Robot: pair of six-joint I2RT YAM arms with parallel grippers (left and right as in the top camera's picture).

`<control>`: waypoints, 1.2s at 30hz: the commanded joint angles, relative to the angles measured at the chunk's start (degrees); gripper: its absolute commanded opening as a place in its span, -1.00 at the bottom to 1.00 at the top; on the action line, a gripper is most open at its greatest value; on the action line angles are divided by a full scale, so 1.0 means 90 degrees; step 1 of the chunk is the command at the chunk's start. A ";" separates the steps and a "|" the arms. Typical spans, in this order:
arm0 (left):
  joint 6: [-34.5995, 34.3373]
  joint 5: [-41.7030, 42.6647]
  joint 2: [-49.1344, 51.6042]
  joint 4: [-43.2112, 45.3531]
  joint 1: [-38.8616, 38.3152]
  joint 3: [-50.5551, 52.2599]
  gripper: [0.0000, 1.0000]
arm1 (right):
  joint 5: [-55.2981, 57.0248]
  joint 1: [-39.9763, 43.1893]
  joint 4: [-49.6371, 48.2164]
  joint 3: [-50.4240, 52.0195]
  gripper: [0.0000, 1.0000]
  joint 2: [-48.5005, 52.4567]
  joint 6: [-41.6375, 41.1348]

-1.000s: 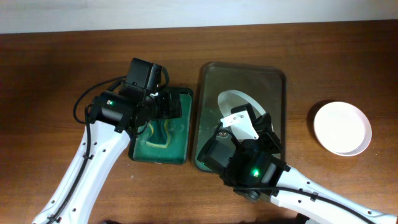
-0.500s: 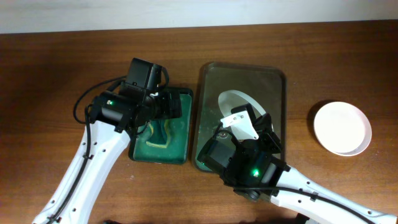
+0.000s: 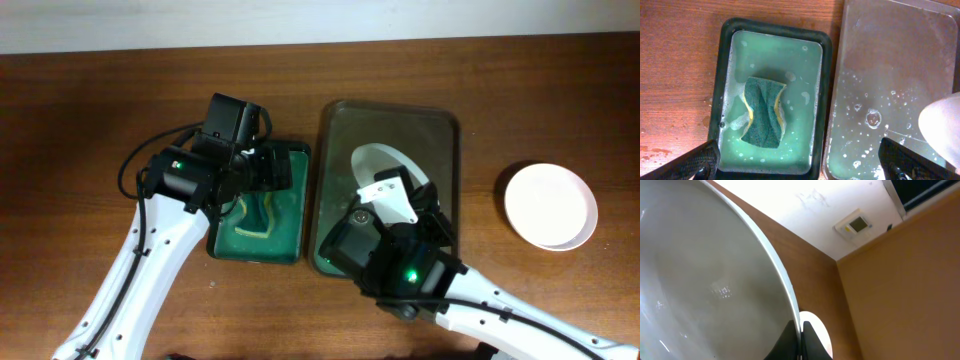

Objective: Clean dirty plates on tray and stack at the side
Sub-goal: 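Lift the white plate off the brown tray with the right gripper, then carry the plate right and place it on the plate stack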

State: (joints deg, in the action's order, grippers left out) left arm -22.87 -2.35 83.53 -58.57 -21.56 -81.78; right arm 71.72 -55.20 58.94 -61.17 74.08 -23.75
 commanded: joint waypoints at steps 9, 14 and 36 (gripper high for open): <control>0.0051 -0.0044 -0.0027 -0.0005 0.0041 -0.0087 0.99 | -0.1994 0.1443 -0.0073 -0.0017 -0.92 -0.0049 -0.0423; 0.0051 -0.0044 -0.0027 -0.0002 0.0041 -0.0087 0.99 | -0.2074 0.1479 -0.0146 -0.0017 -0.92 -0.0049 -0.0425; 0.0051 -0.0046 -0.0027 -0.0005 0.0039 -0.0087 0.99 | -0.9253 0.9923 -0.1683 -0.0032 -0.92 0.0848 0.0746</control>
State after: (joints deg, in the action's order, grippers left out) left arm -22.87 -2.33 83.53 -58.65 -21.56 -81.78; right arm -4.84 26.89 44.93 -61.19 78.22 -17.63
